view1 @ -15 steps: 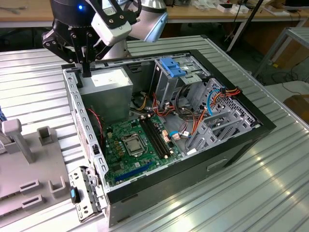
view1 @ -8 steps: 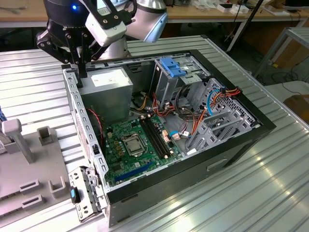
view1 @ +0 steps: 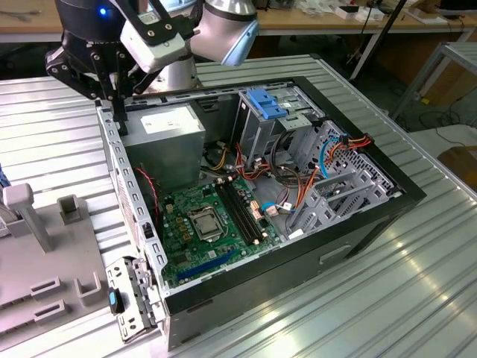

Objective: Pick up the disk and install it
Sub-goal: 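Reach for the disk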

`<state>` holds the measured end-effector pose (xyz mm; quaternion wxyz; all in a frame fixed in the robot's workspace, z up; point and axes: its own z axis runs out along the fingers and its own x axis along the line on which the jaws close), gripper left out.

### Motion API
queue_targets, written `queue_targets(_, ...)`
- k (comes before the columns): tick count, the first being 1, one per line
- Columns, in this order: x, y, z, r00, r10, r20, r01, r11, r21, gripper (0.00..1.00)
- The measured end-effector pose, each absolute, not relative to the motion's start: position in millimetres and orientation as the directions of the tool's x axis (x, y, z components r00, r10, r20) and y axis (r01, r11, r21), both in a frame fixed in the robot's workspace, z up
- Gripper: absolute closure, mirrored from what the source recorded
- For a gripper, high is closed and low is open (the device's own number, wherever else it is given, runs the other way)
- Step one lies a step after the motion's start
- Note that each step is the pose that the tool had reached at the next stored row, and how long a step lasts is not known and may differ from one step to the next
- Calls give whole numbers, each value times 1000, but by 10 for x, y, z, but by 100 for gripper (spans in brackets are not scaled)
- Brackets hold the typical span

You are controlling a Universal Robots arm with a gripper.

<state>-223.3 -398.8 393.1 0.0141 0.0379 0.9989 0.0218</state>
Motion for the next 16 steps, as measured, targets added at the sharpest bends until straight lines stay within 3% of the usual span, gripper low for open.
queue_targets(12, -2492, -3672, 3926, -997, 75, -27, 73, 996, 43, 89)
queue_targets(16, -2609, -3588, 3924, -997, 72, -29, 72, 997, 17, 89)
